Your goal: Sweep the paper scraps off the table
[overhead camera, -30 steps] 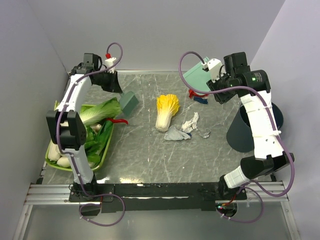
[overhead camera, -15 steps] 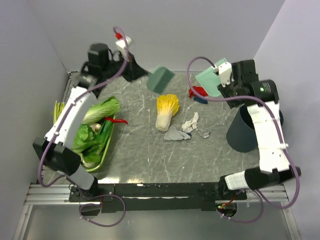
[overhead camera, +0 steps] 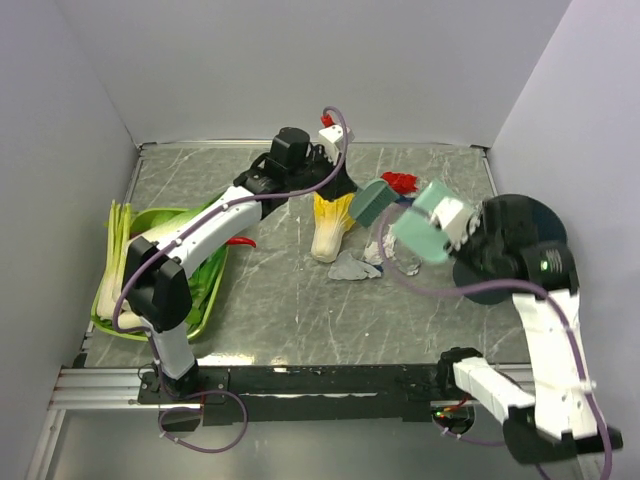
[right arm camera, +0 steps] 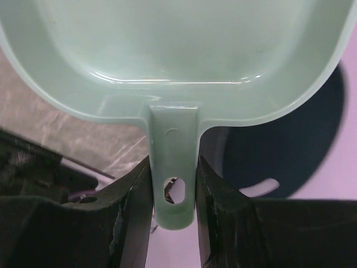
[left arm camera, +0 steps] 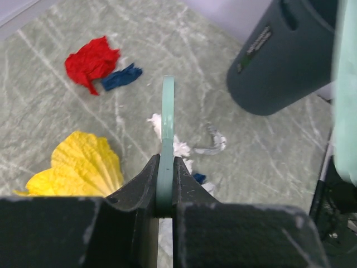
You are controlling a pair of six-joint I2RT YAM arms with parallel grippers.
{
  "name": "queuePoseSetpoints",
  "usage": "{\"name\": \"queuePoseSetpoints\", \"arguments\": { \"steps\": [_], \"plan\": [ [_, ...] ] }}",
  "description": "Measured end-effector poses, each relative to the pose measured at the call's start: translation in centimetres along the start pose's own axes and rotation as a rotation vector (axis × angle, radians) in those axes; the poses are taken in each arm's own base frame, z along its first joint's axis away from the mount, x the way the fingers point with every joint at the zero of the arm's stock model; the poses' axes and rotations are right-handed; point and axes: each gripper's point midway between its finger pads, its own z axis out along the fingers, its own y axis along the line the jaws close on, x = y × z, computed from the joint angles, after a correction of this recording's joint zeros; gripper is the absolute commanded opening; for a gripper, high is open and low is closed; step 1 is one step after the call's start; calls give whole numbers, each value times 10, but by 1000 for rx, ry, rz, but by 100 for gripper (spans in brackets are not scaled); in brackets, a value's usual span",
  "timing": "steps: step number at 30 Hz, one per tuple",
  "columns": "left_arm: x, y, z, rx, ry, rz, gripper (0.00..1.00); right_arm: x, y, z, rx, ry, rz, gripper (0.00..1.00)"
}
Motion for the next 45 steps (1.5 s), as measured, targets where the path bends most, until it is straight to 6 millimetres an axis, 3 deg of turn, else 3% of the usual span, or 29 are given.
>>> {"name": "queuePoseSetpoints", "arguments": {
  "steps": [3, 10, 21, 27, 31, 35, 38, 39, 45],
  "plan": [
    [5, 9, 3, -25, 10, 10, 1, 24, 32, 5, -71, -14, -109, 0],
    [4, 15, 2, -51, 12, 63, 1, 71, 82, 31, -187, 18, -253, 0],
    [1, 16, 1, -72, 2, 53, 1, 114, 145, 82, -527, 260, -186, 0],
    [2, 11, 3, -62, 4, 46, 1, 138, 168, 106, -634, 449, -92, 0],
    [2, 8, 4, -57, 5, 46, 1, 136, 165, 126, -617, 519, -20, 0],
    [1, 7, 4, -55, 2, 42, 1, 136, 165, 142, -603, 575, 26, 5],
    [2, 4, 6, -50, 2, 45, 1, 136, 165, 151, -601, 612, 47, 20],
    [2, 2, 6, -47, 3, 46, 1, 136, 164, 152, -598, 617, 50, 30],
    [5, -13, 12, -30, 9, 60, 1, 136, 160, 153, -578, 597, 66, 53]
  ]
}}
